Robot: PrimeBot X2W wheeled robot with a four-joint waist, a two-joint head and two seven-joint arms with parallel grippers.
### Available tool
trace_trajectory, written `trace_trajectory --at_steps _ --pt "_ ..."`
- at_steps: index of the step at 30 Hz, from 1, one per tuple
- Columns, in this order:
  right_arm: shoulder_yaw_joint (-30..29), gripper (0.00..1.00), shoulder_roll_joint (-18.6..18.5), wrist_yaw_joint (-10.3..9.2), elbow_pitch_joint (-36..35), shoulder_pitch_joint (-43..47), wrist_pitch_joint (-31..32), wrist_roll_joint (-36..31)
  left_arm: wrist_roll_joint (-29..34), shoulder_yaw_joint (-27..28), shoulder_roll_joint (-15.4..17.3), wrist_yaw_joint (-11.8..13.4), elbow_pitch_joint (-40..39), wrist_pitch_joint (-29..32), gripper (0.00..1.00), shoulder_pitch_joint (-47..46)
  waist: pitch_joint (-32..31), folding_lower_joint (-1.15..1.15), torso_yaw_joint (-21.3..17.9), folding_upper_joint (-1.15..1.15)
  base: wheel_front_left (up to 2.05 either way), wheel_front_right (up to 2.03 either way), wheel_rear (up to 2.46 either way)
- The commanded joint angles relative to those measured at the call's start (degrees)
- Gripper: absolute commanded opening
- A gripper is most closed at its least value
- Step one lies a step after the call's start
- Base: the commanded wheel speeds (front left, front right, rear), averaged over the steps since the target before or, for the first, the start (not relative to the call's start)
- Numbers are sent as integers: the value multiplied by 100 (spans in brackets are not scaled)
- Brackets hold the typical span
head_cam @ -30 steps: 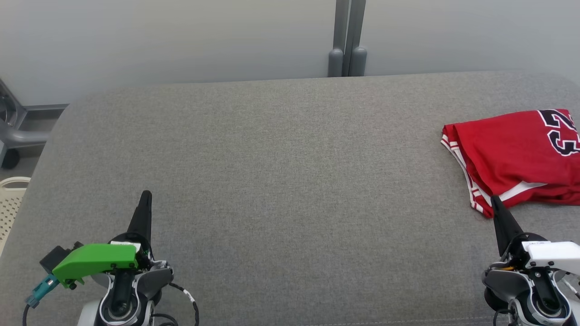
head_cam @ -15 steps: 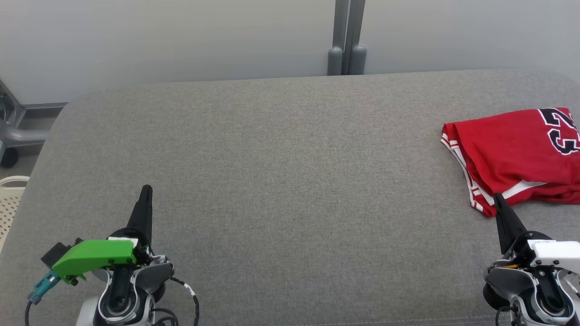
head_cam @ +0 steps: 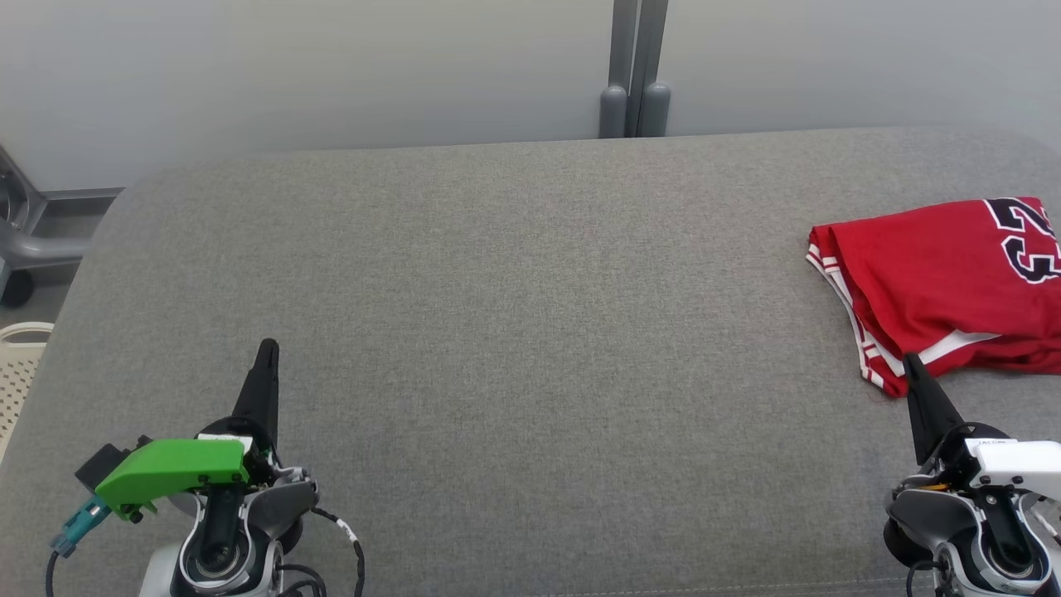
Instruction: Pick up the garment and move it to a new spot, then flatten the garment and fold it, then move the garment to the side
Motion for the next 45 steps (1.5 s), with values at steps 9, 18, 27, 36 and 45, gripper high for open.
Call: trace_trajectory --at_steps 9,18,27,36,45 --pt "-9 0 -23 2 -18 -55 20 23 -25 21 -2 -31 12 18 0 -79 0 0 0 0 0 0 0" --pt "-9 0 -23 2 -18 -54 20 23 -25 21 -1 -31 11 17 0 -78 0 0 0 0 0 0 0" --pt "-9 0 -23 2 -18 -54 20 24 -26 20 -1 -31 11 17 0 -78 0 0 0 0 0 0 0" --pt "-8 0 -24 2 -18 -54 20 24 -25 20 -1 -31 10 17 0 -78 0 0 0 0 0 0 0" --pt "-8 0 -24 2 -18 -54 20 24 -25 21 -1 -31 10 17 0 -78 0 0 0 0 0 0 0"
